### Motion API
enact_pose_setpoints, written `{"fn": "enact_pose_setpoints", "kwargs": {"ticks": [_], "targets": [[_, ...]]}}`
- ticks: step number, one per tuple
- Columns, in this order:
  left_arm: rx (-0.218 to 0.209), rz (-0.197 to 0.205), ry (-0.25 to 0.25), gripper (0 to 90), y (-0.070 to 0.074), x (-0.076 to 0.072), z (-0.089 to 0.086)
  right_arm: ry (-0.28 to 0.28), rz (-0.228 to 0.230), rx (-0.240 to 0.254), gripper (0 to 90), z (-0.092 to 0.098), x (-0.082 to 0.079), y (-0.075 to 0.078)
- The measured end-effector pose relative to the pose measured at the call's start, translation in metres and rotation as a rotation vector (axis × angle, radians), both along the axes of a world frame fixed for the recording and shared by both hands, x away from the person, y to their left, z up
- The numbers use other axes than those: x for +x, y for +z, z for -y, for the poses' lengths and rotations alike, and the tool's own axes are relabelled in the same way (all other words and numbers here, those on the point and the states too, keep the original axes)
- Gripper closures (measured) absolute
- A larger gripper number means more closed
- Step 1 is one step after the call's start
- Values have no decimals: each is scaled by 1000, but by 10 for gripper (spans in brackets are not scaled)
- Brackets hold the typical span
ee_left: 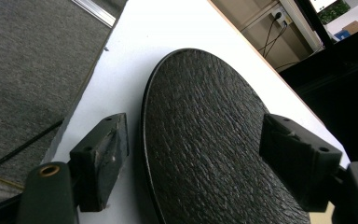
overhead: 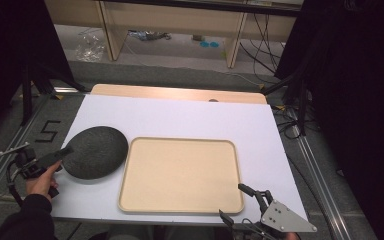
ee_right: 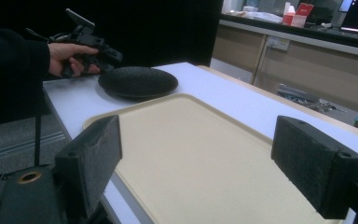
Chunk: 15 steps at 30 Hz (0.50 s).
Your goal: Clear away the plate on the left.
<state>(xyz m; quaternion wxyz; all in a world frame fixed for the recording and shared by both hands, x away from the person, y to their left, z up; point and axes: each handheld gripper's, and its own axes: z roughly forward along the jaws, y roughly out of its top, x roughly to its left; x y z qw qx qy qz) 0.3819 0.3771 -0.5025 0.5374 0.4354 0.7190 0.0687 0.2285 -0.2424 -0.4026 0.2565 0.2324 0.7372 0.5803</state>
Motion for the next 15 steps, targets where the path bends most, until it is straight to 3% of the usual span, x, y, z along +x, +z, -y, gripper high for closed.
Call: {"fn": "enact_pose_setpoints", "kwargs": {"ticks": [1,3,7,13,15], "targets": [[-5,1,-3,241,-1,1,0,-10,-22,-35,173,2,-2,2],[-3,-9,-5,243,-1,2,2,1,-1,0,173,0,0,0],[2,-18,-22,250,-3,4,4,-9,-12,-22,175,1,-2,1],[-31,-39,-51,287,-8,7,9,6,-4,-23,175,0,-1,0],[-53,-34,-29,301,-10,6,10,-1,-14,-34,176,0,-2,1]]}}
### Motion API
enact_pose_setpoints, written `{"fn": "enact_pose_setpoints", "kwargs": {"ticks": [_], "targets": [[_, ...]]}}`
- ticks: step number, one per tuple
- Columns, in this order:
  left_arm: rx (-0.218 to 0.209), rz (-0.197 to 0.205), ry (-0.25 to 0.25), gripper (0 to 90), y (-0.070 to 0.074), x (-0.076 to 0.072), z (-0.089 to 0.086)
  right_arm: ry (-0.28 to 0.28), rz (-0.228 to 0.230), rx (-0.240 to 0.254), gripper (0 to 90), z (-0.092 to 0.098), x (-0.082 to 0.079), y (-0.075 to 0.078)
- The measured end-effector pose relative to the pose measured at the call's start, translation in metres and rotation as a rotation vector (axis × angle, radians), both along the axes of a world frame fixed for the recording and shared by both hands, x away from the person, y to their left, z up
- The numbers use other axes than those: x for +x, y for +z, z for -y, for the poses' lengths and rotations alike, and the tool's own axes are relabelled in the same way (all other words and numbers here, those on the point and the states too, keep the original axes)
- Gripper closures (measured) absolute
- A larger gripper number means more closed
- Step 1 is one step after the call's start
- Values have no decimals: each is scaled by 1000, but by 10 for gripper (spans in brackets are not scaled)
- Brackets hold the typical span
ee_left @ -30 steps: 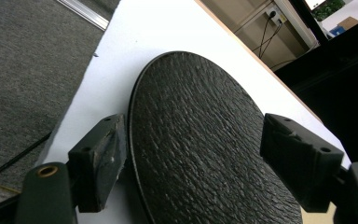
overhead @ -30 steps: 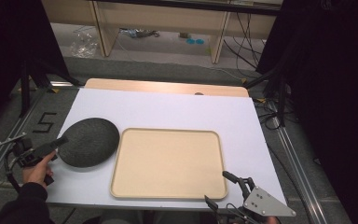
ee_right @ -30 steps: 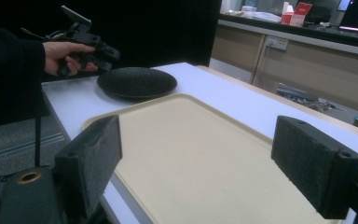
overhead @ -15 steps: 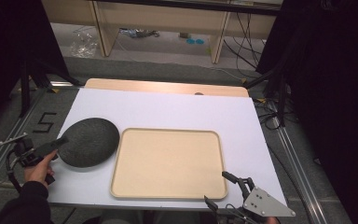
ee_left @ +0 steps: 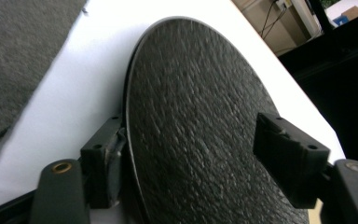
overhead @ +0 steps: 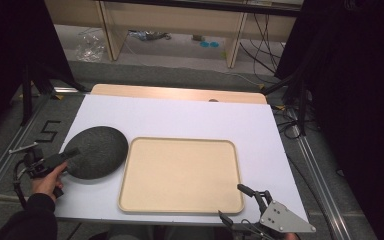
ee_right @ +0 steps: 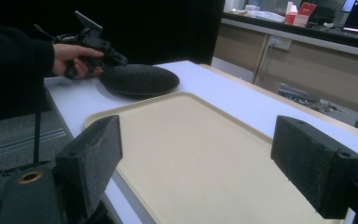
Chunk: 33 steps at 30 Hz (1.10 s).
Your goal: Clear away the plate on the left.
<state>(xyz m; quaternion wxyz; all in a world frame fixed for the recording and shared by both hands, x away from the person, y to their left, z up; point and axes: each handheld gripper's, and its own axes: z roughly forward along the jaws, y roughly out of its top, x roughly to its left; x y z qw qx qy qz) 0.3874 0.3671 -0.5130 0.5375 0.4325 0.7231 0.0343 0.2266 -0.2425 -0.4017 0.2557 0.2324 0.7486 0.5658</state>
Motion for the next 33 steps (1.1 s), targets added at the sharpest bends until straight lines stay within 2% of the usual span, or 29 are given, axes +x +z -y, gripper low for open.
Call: {"fn": "enact_pose_setpoints", "kwargs": {"ticks": [2,4,6,8,10,14,17,19,22,24,30,32,33], "targets": [[-55,1,5,332,-3,-1,-4,10,12,16,176,-1,1,0],[-66,-12,13,385,-4,-2,-5,4,3,0,176,0,0,0],[-57,-18,14,421,-4,-2,-5,20,15,20,179,-2,1,-1],[-50,-26,22,462,-4,-3,-6,22,11,4,184,-2,1,-1],[-31,-38,38,563,-6,-4,-6,20,6,-6,191,-2,0,0],[8,-46,50,701,-8,-5,-7,30,6,-19,194,-2,0,0],[-36,-61,70,740,-9,-4,-9,40,11,0,195,-4,0,-1],[-63,-66,73,748,-9,-5,-10,38,-1,-17,195,-3,-1,-1],[-185,-73,83,784,-17,-8,-17,44,1,-18,195,-4,-1,-1],[-251,-75,91,805,-20,-9,-19,47,4,-23,196,-4,0,-1],[-298,-79,96,828,-23,-11,-19,56,1,-25,196,-5,0,-1],[-296,-80,94,830,-22,-11,-19,59,-1,-23,197,-5,-1,-1],[-288,-93,101,831,-21,-11,-19,51,3,-18,197,-6,-1,-1]]}}
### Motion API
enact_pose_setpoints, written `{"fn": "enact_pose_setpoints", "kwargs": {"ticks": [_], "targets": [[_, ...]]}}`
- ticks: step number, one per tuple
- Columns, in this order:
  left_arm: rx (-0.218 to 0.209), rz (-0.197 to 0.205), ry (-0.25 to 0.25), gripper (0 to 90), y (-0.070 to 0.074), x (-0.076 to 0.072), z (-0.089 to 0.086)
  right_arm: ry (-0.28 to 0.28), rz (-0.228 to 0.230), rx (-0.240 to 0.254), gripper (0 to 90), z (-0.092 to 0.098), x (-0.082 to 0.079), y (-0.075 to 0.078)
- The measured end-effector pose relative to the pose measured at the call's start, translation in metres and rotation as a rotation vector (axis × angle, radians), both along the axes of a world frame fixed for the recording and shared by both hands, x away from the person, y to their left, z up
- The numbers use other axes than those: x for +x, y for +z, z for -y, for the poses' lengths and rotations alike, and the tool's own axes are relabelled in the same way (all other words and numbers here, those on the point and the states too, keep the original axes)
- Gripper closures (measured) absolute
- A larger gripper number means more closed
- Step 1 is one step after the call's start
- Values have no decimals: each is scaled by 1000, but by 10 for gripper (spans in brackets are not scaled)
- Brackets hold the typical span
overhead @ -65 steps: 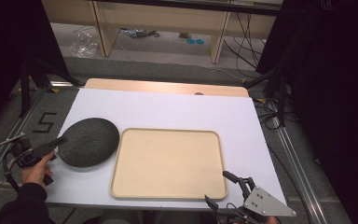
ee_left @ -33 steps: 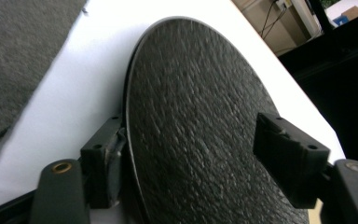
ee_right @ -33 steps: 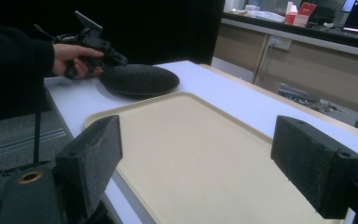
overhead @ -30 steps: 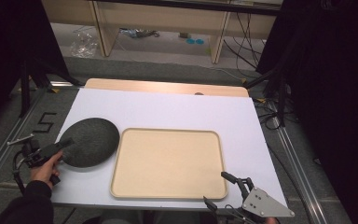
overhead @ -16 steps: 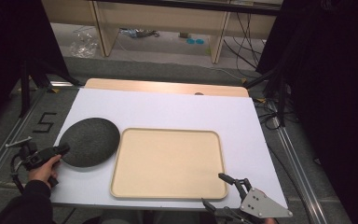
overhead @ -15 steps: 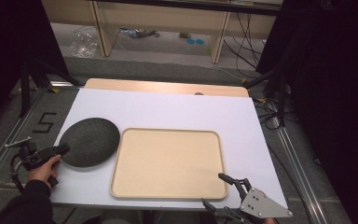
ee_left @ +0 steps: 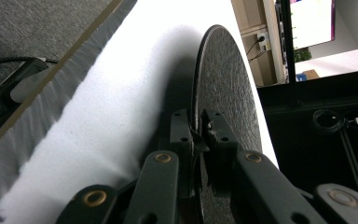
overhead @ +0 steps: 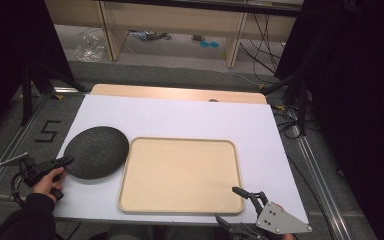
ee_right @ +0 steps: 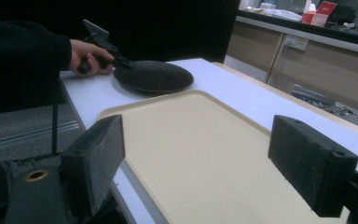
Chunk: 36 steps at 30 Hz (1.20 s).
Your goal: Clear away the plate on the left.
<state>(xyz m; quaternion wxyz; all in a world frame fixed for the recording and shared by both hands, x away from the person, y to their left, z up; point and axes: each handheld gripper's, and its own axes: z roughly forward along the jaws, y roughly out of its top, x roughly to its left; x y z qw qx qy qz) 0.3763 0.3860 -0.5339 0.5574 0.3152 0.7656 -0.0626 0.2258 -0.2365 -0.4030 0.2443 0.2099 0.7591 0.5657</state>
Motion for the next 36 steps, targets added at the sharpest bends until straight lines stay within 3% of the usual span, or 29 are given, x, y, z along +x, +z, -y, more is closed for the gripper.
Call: {"fn": "enact_pose_setpoints", "kwargs": {"ticks": [4,5,6,8,11,15,20,26,33,36], "targets": [[-36,42,3,854,2,-1,0,8,-3,-5,197,1,0,1],[2,36,12,860,6,-1,2,9,-3,-6,197,1,0,1],[-2,59,11,860,7,-1,3,7,-1,-5,197,0,0,0],[3,26,18,861,8,-1,3,13,-3,-5,197,1,0,1],[-1,26,30,863,9,-1,4,12,0,-4,197,0,0,1],[10,60,67,866,13,-3,0,24,-2,12,196,0,0,1],[-15,41,96,857,15,-4,-2,23,-5,5,196,0,0,1],[-39,62,107,842,19,-6,-6,23,-5,7,195,0,0,1],[-85,57,168,832,19,-10,-12,21,0,14,195,-1,0,0],[-108,87,159,832,16,-9,-13,35,-1,14,195,-2,1,-1]]}}
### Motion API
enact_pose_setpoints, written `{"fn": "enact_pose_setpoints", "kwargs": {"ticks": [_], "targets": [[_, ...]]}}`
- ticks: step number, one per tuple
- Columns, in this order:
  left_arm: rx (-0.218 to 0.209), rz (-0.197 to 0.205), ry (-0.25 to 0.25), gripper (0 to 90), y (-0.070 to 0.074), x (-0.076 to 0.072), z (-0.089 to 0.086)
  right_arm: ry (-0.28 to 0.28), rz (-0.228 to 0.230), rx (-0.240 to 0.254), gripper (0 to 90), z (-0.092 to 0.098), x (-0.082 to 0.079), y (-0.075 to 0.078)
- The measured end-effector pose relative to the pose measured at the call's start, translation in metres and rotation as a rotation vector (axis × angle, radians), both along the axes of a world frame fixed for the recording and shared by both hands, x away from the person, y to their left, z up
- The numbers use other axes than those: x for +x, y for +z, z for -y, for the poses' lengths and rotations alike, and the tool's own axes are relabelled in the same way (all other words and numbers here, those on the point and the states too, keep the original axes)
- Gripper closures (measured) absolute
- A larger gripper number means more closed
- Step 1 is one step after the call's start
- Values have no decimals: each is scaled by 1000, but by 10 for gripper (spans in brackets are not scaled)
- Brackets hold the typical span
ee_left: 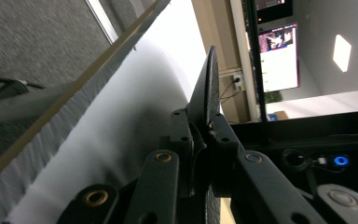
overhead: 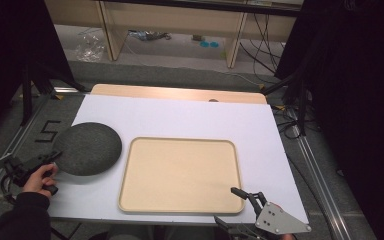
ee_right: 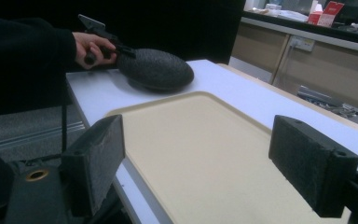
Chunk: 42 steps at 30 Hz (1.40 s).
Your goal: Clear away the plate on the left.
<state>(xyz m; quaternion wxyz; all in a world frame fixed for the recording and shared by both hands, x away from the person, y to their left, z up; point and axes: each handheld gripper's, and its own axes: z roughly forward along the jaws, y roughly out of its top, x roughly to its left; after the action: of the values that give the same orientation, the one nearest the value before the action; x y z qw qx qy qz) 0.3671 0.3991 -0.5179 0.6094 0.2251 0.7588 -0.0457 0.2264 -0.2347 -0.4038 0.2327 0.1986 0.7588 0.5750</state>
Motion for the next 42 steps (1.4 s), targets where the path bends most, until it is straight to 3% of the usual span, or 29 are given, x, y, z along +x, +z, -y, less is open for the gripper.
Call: {"fn": "enact_pose_setpoints", "kwargs": {"ticks": [2,9,12,14,19,25,26,31,38,42], "targets": [[-37,32,-16,833,5,2,1,-5,0,-6,195,0,0,1],[-44,78,-87,831,17,6,14,-6,2,-3,194,0,-1,1],[-54,81,-107,833,19,9,19,-7,-1,2,193,0,-1,1],[-28,65,-136,830,23,9,22,-7,2,-1,193,0,-1,1],[-18,59,-212,827,24,13,35,2,-3,-4,193,0,0,2],[-20,73,-326,824,28,21,63,4,-5,-5,193,0,0,1],[-3,66,-336,824,28,23,67,2,-3,-5,193,0,-1,2],[-3,65,-406,822,28,27,90,5,-3,-3,194,0,-1,2],[-22,64,-473,820,30,30,120,9,-1,-1,194,0,0,2],[0,63,-499,819,31,31,135,10,-3,0,195,0,-1,2]]}}
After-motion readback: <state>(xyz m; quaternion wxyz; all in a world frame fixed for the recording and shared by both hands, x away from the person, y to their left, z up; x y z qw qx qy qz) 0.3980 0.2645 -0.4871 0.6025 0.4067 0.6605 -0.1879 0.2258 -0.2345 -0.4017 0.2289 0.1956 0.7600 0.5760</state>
